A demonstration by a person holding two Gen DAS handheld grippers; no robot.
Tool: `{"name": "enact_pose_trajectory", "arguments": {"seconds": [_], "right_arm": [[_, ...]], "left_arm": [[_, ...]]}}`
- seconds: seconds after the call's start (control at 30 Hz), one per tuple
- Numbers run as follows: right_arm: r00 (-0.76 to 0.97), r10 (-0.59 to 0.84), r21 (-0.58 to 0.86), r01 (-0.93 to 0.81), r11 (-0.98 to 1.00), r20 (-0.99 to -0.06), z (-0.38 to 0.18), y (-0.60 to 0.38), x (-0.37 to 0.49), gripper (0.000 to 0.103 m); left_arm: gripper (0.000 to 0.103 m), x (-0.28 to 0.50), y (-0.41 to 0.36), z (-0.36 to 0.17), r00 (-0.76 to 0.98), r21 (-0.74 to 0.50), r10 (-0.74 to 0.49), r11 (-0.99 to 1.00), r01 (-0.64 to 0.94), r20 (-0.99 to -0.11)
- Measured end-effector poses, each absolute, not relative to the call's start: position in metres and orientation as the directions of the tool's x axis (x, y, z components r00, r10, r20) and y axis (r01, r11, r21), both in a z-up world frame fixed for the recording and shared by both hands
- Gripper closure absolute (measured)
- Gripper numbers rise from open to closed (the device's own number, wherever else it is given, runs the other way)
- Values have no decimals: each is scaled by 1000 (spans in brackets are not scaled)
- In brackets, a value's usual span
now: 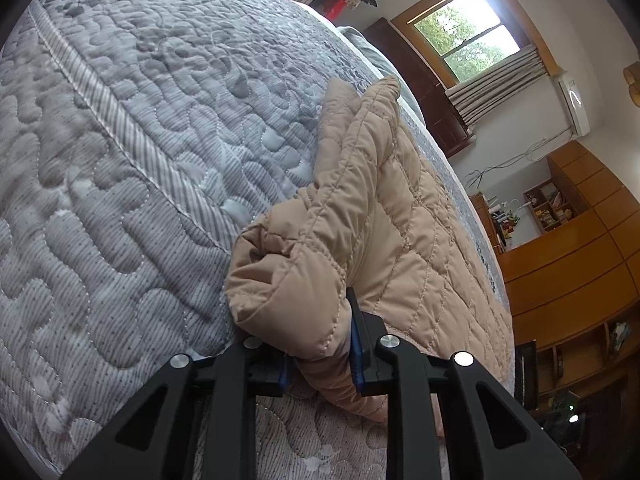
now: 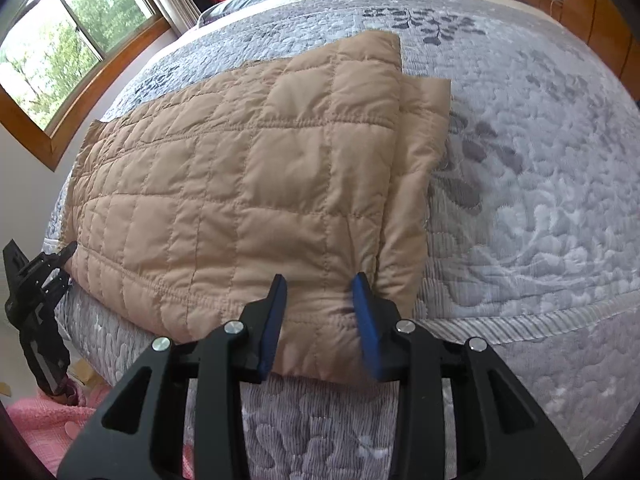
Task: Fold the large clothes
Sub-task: 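Grasp the coat's other side with the left tool and fold it over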
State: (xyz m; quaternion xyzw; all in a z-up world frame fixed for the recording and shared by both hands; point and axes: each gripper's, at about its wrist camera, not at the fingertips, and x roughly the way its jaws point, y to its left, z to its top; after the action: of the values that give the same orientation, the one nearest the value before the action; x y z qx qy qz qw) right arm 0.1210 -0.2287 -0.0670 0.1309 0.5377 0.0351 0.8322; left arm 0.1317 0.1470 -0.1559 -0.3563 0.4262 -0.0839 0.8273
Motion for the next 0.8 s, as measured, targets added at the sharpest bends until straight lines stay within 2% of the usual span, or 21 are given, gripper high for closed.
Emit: {"name": "enact_pose_trajectory", "arguments": {"seconds": [0.1, 0.2, 0.33, 0.47, 0.63, 0.8], "right_arm": [[431, 201, 256, 74, 964, -880, -68, -229, 121, 69], [432, 227, 284, 73, 956, -873, -67, -233, 120, 69], [425, 264, 324, 74, 943, -866, -66, -239, 120, 69], [423, 286, 346, 70, 936, -860, -64, -243, 119, 69], [423, 305, 365, 66, 929, -853, -61, -246, 118, 69], [421, 313, 368, 56, 928, -852, -61, -247, 116, 69]], "left_arm": [[85, 129, 141, -145, 647, -638, -417, 757, -141, -639], [88, 120, 123, -113, 713, -561, -372, 827, -37, -595], [89, 114, 103, -69, 743, -543, -461, 825, 158, -485], [89, 111, 56, -31, 724, -429, -529, 834, 348, -443], [89, 119, -10, -15, 617, -357, -640, 768, 531, -458], [89, 135, -71, -27, 473, -341, -702, 690, 639, -533]]}}
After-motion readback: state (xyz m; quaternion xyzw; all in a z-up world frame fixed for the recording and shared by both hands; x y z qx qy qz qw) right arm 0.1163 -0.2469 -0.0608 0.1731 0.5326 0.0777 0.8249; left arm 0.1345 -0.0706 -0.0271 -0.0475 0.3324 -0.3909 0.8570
